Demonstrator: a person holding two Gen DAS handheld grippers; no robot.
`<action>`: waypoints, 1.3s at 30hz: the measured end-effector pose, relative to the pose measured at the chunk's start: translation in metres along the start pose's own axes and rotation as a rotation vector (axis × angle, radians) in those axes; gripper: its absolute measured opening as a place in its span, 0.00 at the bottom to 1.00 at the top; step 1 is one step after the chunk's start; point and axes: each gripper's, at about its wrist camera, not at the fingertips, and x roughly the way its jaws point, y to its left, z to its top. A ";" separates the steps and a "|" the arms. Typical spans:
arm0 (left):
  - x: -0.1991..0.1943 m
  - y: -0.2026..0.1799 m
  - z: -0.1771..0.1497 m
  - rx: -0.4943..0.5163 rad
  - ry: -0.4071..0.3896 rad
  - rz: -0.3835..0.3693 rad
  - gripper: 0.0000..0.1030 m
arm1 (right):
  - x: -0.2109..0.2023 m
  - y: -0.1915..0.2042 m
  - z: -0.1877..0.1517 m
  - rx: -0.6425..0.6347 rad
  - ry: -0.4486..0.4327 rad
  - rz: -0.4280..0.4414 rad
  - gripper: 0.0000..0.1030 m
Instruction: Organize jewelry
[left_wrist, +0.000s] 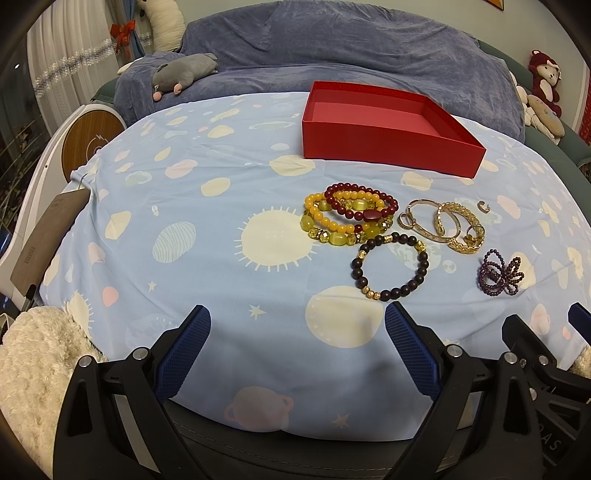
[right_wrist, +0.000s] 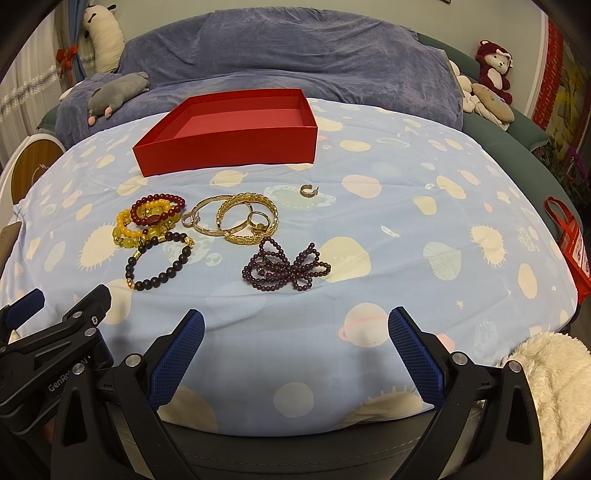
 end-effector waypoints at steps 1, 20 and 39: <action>0.000 0.000 0.000 0.000 0.000 0.000 0.88 | 0.000 0.000 0.000 0.000 0.000 0.000 0.93; -0.004 0.007 0.007 -0.014 0.002 -0.027 0.90 | -0.004 -0.006 0.006 0.023 -0.002 0.020 0.93; 0.015 0.030 0.024 -0.079 0.050 -0.031 0.92 | 0.043 -0.012 0.040 0.067 0.111 0.071 0.72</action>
